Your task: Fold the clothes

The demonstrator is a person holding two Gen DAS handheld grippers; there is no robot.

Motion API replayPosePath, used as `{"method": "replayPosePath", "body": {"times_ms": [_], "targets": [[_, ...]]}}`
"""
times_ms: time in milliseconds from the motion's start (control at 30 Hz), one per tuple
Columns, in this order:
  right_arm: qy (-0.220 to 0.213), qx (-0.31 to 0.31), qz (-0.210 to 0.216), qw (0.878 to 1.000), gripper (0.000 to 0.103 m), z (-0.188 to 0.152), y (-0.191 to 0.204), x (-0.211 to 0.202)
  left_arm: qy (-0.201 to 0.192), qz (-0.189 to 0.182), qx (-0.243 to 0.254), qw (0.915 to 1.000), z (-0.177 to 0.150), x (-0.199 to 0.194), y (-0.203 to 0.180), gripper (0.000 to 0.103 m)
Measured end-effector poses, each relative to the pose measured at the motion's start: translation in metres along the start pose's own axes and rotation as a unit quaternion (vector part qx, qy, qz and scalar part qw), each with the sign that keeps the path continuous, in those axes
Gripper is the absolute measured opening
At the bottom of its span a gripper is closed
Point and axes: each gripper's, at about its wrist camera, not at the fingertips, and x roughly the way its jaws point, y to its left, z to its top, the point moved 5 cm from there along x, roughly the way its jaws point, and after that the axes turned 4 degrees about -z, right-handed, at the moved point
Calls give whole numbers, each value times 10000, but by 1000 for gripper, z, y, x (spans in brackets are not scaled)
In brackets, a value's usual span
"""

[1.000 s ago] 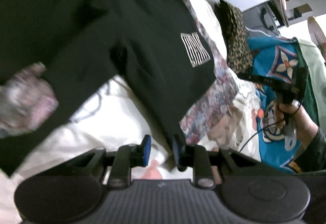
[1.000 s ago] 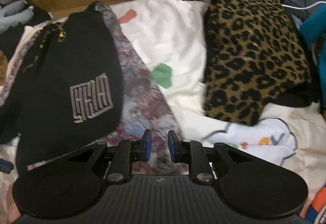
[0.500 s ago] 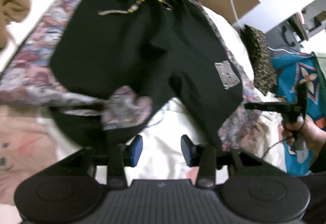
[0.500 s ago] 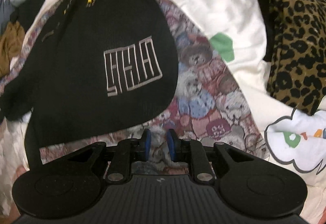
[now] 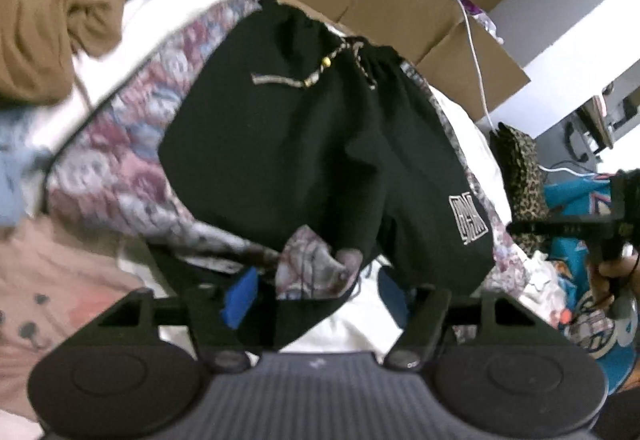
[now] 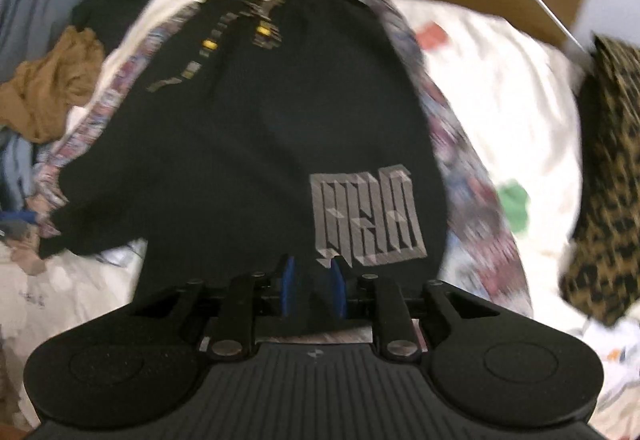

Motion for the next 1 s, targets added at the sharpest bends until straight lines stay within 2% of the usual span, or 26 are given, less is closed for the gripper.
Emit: {"method": "replayPosePath", "body": {"times_ms": [67, 133, 200, 333, 367, 467, 667, 1000], "targets": [[-21, -94, 92, 9999, 33, 14, 15, -2, 53, -221, -81, 9997, -4, 6, 3, 64], [-5, -187, 191, 9996, 33, 24, 29, -2, 127, -361, -138, 9992, -9, 10, 3, 53], [15, -278, 257, 9993, 33, 31, 41, -3, 133, -522, -161, 9984, -13, 9, 2, 33], [34, -380, 431, 9983, 35, 37, 64, -1, 157, -724, -182, 9971, -24, 3, 0, 16], [50, -377, 506, 9980, 36, 36, 69, 1, 194, -718, -205, 9970, -28, 3, 1, 9], [161, -333, 649, 9972, 36, 28, 82, 10, 266, -734, -333, 9964, -41, 0, 3, 5], [435, -142, 1106, 9928, 36, 1, 105, 20, 311, -833, -329, 9955, -62, -1, -4, 4], [838, 190, 1607, 9833, 36, -37, 127, 38, 600, -1001, -111, 9931, -74, 23, -28, 4]]}}
